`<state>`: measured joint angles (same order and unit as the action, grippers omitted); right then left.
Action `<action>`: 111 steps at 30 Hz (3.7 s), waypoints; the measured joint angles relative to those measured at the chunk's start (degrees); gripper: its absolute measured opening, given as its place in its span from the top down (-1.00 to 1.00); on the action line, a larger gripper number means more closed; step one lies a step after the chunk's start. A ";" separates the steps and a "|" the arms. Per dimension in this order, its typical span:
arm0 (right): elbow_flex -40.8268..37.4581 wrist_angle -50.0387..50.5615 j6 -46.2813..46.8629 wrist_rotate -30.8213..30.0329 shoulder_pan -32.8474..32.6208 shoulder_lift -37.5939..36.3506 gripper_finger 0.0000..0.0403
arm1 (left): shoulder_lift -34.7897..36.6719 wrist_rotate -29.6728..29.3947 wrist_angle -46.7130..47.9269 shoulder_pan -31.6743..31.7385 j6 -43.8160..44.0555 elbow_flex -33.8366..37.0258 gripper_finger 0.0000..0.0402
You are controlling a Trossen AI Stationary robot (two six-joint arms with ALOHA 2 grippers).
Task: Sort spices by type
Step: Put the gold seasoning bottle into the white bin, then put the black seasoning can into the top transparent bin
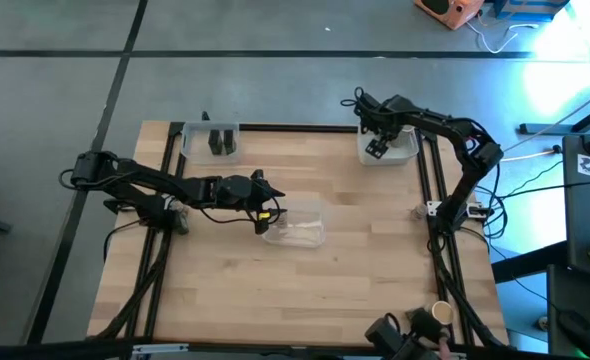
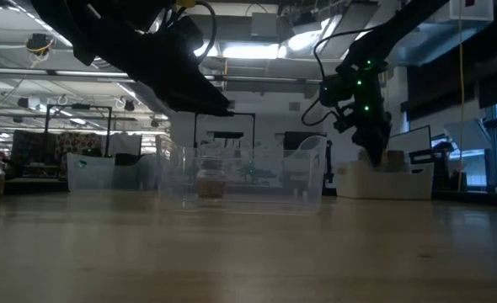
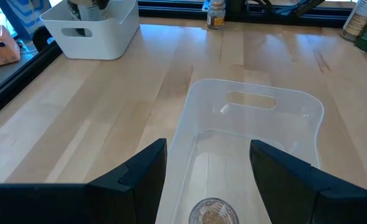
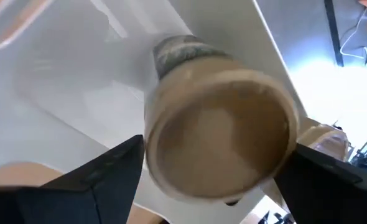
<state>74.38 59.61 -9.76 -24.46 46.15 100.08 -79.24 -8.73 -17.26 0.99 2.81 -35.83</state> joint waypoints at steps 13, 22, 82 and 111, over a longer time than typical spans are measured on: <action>12.96 15.68 5.51 -0.01 -0.58 -0.21 -0.63 | 0.00 -0.01 0.02 -0.21 0.39 0.00 -0.06; 15.20 18.85 9.01 -0.42 -8.29 -5.02 -0.63 | 0.00 -0.01 0.06 -0.63 0.16 0.00 -0.06; -19.73 1.08 50.05 -43.70 -64.50 -23.17 -0.63 | 0.37 -5.27 95.11 -10.50 56.15 -27.91 -0.49; -19.73 0.26 55.82 -45.83 -64.50 -23.07 -0.63 | 0.07 5.57 101.85 -20.64 82.60 -17.21 -0.49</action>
<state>54.65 59.87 46.06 -70.29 -18.35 77.01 -79.18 -3.16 84.60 -19.65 85.41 -53.05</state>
